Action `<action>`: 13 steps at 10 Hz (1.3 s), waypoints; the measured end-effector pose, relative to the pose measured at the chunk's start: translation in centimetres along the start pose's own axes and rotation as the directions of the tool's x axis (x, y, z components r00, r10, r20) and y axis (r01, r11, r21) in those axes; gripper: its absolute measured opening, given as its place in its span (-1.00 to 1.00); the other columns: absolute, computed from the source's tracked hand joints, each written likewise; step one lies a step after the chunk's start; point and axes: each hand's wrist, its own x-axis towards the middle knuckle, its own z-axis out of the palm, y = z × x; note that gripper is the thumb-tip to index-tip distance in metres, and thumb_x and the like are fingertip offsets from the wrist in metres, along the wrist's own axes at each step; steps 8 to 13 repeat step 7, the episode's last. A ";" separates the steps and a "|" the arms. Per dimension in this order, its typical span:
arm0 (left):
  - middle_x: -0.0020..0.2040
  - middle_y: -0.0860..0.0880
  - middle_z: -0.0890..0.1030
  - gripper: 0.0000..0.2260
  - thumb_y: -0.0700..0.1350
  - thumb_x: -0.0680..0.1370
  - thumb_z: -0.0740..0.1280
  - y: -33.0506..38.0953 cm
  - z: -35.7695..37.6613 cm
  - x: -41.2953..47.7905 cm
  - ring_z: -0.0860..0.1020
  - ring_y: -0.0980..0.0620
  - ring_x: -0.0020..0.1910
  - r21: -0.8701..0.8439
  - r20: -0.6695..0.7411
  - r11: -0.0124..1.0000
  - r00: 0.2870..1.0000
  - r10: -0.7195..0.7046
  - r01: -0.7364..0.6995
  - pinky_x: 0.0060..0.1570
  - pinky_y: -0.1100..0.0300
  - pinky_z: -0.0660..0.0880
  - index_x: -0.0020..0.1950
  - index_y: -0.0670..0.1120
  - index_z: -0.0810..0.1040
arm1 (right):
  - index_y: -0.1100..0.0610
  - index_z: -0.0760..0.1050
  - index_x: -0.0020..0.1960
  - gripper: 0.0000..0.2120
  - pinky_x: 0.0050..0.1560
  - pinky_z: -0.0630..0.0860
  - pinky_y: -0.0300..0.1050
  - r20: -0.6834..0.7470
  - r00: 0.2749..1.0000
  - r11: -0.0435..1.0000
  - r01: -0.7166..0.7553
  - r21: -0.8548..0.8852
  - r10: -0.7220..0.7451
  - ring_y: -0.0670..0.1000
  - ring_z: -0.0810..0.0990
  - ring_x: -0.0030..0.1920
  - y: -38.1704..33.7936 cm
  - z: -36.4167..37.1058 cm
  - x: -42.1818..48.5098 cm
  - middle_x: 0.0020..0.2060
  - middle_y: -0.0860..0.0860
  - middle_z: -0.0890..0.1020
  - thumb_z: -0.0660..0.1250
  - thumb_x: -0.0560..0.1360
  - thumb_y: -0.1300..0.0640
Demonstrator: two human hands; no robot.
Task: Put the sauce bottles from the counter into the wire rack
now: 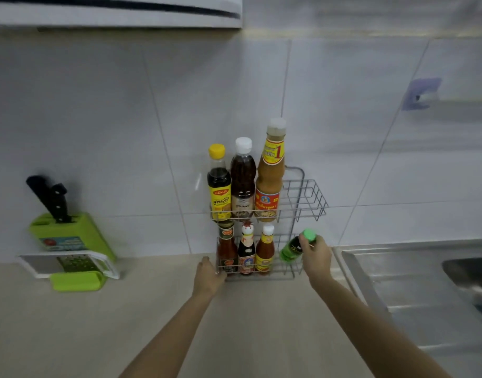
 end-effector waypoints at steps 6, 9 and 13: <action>0.11 -0.24 0.62 -0.73 -0.31 0.46 0.29 0.0 1.0 -0.2 0.58 -0.19 0.07 -0.004 0.032 0.989 0.988 0.151 -0.151 0.01 0.06 0.51 0.17 -0.26 0.51 | 0.27 0.42 0.27 -0.63 0.12 0.47 0.03 0.455 0.883 0.857 0.319 -0.405 -0.114 0.22 0.55 0.19 1.4 1.2 0.8 0.17 0.23 0.59 0.29 0.57 0.05; 0.17 -0.27 0.57 -0.73 -0.25 0.50 0.28 0.3 -0.9 -1.9 0.53 -0.21 0.17 0.052 0.061 0.984 0.984 0.168 -0.172 0.12 0.04 0.49 0.19 -0.28 0.49 | 0.27 0.30 0.39 -0.51 0.19 0.42 -0.01 0.401 0.900 0.759 0.380 -0.529 -0.172 0.19 0.47 0.28 1.2 -0.6 -1.9 0.31 0.21 0.47 0.27 0.57 0.02; 0.17 -0.27 0.57 -0.73 -0.25 0.50 0.28 0.3 -0.9 -1.9 0.53 -0.21 0.17 0.052 0.061 0.984 0.984 0.168 -0.172 0.12 0.04 0.49 0.19 -0.28 0.49 | 0.27 0.30 0.39 -0.51 0.19 0.42 -0.01 0.401 0.900 0.759 0.380 -0.529 -0.172 0.19 0.47 0.28 1.2 -0.6 -1.9 0.31 0.21 0.47 0.27 0.57 0.02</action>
